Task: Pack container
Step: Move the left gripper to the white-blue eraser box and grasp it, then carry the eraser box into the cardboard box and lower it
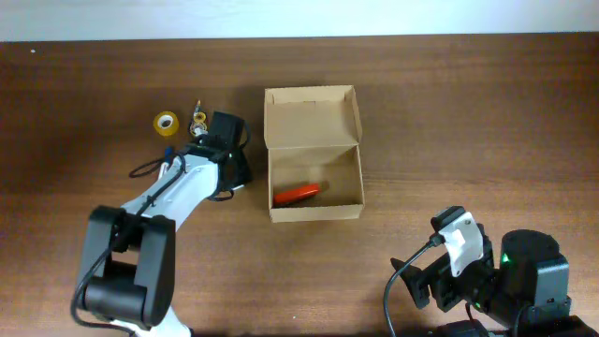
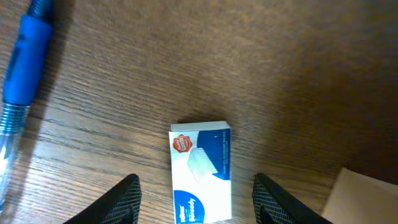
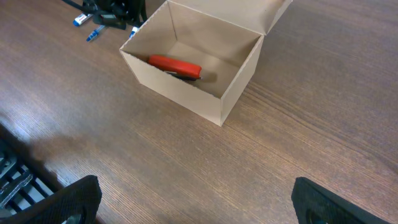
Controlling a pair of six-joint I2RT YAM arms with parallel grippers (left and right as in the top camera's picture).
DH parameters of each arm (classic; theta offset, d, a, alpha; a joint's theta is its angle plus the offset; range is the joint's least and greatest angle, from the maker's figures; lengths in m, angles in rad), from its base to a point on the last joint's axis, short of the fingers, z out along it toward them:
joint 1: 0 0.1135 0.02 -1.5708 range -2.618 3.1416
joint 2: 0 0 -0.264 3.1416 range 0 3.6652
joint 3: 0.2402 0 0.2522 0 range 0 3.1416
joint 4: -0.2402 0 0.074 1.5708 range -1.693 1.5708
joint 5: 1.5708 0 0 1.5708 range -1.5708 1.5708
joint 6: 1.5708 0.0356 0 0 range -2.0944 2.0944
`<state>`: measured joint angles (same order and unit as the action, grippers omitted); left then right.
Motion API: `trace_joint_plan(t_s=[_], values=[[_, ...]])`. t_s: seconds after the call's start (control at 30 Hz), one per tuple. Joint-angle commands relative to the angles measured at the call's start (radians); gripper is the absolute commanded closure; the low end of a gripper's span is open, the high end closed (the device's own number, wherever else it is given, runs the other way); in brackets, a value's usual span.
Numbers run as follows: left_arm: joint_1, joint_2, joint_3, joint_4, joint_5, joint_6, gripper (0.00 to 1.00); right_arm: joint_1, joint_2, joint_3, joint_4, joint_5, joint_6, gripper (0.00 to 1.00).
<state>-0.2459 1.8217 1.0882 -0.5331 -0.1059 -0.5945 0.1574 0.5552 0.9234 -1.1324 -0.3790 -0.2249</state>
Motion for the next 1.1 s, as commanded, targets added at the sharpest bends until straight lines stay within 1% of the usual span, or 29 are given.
trace_joint_plan(t_s=[0.0,0.3,0.57,0.67,0.83,0.97,1.07], values=[[0.0,0.026,-0.006,0.007,-0.011,0.012,0.43,-0.007,-0.005,-0.003,0.003,0.01,0.0,0.01],[0.001,0.036,-0.006,0.052,-0.012,0.012,0.44,-0.007,-0.005,-0.003,0.003,0.01,0.0,0.01],[0.001,0.071,-0.006,0.052,0.02,0.012,0.45,-0.007,-0.005,-0.003,0.003,0.01,0.0,0.01],[0.001,0.071,-0.006,0.054,0.02,0.012,0.52,-0.007,-0.005,-0.003,0.003,0.01,0.0,0.01],[0.001,0.071,-0.006,0.053,0.02,0.012,0.72,-0.007,-0.005,-0.003,0.003,0.01,0.0,0.01],[0.001,0.071,-0.006,0.051,0.02,0.012,0.76,-0.007,-0.005,-0.003,0.003,0.01,0.0,0.01],[0.001,0.07,-0.005,0.048,0.019,0.012,0.76,-0.007,-0.005,-0.003,0.003,0.01,0.0,0.01]])
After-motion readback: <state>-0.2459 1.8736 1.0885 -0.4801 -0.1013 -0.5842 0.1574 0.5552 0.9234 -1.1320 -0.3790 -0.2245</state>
